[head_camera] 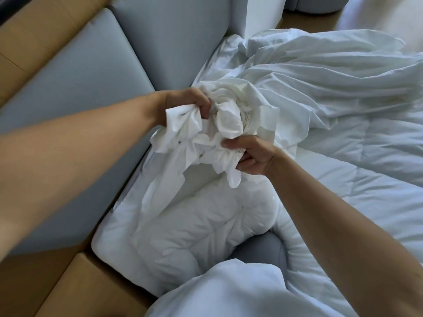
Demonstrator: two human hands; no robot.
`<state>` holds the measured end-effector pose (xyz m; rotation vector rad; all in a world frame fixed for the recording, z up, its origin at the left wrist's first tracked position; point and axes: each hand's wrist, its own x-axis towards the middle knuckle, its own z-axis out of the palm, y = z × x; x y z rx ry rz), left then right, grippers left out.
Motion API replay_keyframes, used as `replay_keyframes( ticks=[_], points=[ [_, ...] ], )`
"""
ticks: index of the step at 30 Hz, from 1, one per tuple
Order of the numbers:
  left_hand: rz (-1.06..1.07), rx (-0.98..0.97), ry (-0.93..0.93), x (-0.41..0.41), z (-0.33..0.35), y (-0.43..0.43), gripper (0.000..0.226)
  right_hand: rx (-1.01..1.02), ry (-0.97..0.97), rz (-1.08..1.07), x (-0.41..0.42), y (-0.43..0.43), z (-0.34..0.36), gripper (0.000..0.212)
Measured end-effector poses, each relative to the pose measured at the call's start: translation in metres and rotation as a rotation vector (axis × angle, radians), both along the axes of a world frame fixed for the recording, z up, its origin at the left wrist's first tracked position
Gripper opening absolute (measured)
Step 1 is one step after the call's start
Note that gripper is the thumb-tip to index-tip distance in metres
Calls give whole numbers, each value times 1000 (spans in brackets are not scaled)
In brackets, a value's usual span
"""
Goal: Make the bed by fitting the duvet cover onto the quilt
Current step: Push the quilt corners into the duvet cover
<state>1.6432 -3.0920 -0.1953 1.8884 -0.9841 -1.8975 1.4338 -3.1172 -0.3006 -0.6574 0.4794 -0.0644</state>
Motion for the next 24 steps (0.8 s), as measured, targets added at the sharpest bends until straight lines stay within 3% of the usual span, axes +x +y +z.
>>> replay_keyframes(
  ticks=[2, 5, 7, 9, 11, 16, 20, 24],
  points=[
    [17, 16, 25, -4, -4, -4, 5, 6, -35, 35, 4, 4, -1, 17],
    [-4, 104, 33, 4, -9, -6, 16, -136, -18, 148, 4, 3, 1, 13],
    [-110, 158, -37, 15, -11, -3, 14, -252, 53, 150, 3, -4, 1, 17],
    [-275, 235, -108, 18, -11, 3, 35, -293, 112, 56, 2, -14, 0, 21],
    [-367, 312, -113, 16, -12, 9, 53, -299, 106, -22, 3, -23, -1, 26],
    [-280, 240, -18, 10, -22, 17, 37, -287, 70, -96, 5, -37, -7, 12],
    [-411, 298, 4, 15, -17, 15, 31, -255, 72, -71, 6, -35, -14, 34],
    [-295, 256, 13, 15, -12, 10, 57, -128, 151, 18, 1, -29, -22, 36]
  ],
)
